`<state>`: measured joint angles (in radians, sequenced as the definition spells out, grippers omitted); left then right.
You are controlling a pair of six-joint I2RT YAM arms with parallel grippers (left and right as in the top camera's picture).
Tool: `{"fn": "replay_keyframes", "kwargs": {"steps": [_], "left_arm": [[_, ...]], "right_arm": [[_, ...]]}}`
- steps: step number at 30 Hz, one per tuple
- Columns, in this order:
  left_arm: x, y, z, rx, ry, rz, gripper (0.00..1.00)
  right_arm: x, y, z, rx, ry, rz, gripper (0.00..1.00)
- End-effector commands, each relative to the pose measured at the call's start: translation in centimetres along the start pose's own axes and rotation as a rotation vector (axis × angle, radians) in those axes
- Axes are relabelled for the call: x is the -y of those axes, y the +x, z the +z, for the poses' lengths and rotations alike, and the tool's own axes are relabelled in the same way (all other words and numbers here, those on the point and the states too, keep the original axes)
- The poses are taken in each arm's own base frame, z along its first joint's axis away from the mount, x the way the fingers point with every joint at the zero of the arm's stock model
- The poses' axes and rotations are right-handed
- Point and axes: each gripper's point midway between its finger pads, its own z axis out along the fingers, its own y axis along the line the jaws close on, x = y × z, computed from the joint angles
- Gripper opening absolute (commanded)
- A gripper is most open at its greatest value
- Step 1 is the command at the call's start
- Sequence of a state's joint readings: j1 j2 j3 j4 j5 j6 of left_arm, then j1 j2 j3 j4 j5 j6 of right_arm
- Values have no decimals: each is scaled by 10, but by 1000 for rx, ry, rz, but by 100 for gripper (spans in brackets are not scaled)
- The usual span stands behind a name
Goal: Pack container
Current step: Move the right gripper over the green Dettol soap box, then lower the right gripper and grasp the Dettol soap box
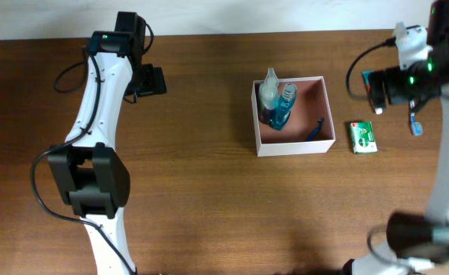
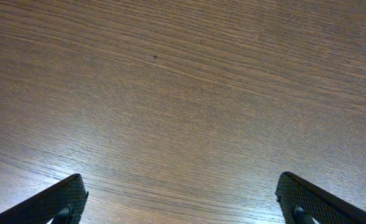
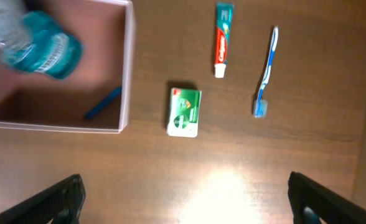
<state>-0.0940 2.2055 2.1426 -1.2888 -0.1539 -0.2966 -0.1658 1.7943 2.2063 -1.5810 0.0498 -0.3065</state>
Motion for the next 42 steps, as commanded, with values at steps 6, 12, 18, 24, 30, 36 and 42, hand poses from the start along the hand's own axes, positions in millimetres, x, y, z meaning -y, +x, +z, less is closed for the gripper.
{"fn": "replay_keyframes", "kwargs": {"steps": [6,12,18,24,30,36,42], "left_arm": [[-2,-1,-4,9,2,-14,100],[-2,-1,-4,9,2,-14,99],[-2,-1,-4,9,2,-14,99],[-2,-1,-4,9,2,-14,99],[-2,-1,-4,9,2,-14,99],[-2,-1,-4,9,2,-14,99],[-2,-1,-4,9,2,-14,99]], "right_arm": [[25,-1,64,-141,-12,92,99],[28,9,97,-228,-35,106,99],[27,16,131,-300,-68,44,99],[28,21,158,-349,-87,42,99],[25,33,172,-401,-106,45,99],[19,47,184,-451,-125,42,99],[7,76,199,-547,-168,19,99]]}}
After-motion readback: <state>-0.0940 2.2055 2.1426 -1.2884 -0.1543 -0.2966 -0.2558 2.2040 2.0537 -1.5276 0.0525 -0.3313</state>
